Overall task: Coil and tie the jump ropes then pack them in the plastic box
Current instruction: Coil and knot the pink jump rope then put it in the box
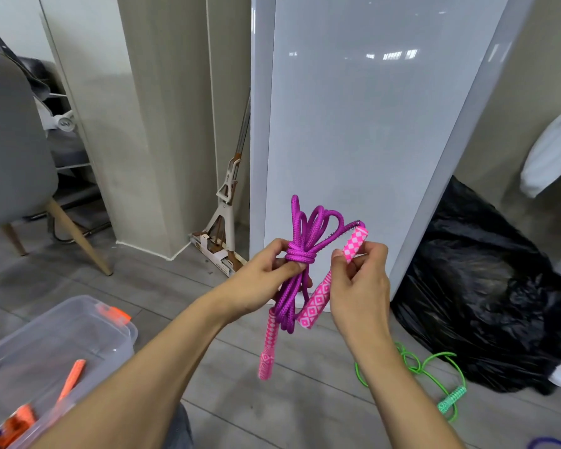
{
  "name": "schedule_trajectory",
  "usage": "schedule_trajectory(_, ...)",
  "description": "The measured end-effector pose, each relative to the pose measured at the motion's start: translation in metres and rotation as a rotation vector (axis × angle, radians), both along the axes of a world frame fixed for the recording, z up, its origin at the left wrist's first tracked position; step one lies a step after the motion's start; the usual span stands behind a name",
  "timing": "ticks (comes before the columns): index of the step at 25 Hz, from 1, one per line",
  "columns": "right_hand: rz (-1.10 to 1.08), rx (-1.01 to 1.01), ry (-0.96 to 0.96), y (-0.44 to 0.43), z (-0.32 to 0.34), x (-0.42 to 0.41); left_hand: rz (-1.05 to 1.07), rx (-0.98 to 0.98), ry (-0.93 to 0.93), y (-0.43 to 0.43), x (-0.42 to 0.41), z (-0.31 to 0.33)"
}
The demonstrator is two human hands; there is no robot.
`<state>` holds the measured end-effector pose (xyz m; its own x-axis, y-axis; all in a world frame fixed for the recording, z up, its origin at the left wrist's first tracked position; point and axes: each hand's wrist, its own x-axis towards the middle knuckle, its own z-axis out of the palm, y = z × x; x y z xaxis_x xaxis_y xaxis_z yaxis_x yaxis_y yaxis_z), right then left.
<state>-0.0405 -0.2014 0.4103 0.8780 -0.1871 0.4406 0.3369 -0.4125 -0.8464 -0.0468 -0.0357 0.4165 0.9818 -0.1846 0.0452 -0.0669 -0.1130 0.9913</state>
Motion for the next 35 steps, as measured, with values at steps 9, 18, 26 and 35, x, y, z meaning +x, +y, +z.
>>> schedule_trajectory(9,0.135,0.383,0.401,-0.012,-0.004,0.016,0.053,-0.135,0.258,-0.010,0.010,-0.019)
schedule_trajectory(18,0.069,0.196,0.193,-0.006,0.000,0.006,0.061,-0.399,0.426,-0.002,0.007,-0.009)
schedule_trajectory(26,-0.171,0.156,-0.013,0.005,-0.002,-0.001,0.186,-0.030,0.043,-0.025,0.008,-0.016)
schedule_trajectory(35,-0.096,0.185,0.240,0.009,-0.006,0.004,0.222,0.066,-0.218,-0.021,-0.001,-0.013)
